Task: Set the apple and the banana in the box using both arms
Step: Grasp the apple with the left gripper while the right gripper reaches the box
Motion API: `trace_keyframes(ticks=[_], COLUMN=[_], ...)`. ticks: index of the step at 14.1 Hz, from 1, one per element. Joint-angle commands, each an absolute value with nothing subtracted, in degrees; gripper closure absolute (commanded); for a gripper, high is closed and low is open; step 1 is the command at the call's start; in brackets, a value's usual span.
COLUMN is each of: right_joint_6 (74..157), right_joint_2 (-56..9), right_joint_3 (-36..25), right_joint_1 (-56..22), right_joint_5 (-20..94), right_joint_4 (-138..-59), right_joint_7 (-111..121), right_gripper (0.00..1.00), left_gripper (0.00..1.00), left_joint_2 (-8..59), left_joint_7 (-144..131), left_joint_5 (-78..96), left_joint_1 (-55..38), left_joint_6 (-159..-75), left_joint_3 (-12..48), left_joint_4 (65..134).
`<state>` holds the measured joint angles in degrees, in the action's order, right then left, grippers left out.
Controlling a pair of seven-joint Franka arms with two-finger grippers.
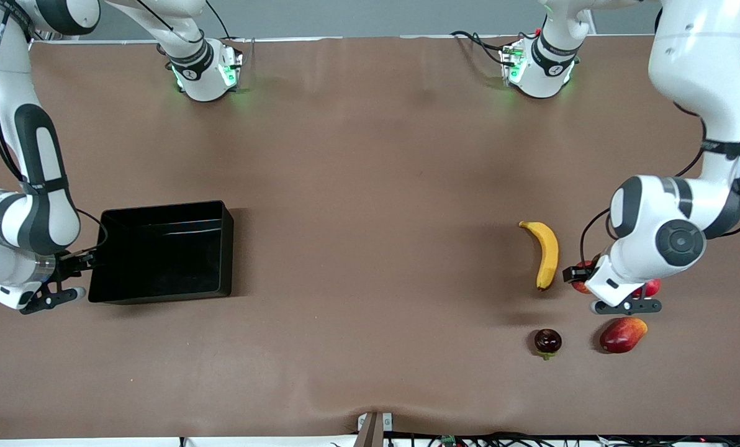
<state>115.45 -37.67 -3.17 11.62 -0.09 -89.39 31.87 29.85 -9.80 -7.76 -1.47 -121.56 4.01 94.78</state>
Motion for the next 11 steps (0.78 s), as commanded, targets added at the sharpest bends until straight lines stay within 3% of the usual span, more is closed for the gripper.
trace_keyframes(ticks=[1,2,4,11], right_joint_6=[115.5,115.5,115.6,115.0], right_joint_2=[-38.2,-38.3,-38.3,-38.2], right_joint_3=[-2.3,-2.4,-2.5,-2.5], right_joint_1=[13.6,13.7,13.7,13.0], right_joint_5=[-1.1,-1.0,-0.8,-0.2], right_joint_4=[-88.9,-88.9,-89.2,-91.3], right_joint_7=[32.8,32.5,32.4,29.5], right_gripper=[0.0,0.01,0.15,0.76], left_gripper=[1.0,1.0,1.0,1.0], left_joint_2=[29.3,29.4,29.3,26.8], left_joint_7=[-9.9,-10.4,-10.4,-12.0], left_joint_5=[-7.9,-7.8,-7.8,-6.2], left_joint_1=[-1.2,-1.3,-2.4,-2.4], left_joint_6=[-119.7,-119.6,-118.4,-110.2], left_joint_3=[4.4,4.5,4.7,6.4], left_joint_4=[93.8,93.7,93.6,89.5])
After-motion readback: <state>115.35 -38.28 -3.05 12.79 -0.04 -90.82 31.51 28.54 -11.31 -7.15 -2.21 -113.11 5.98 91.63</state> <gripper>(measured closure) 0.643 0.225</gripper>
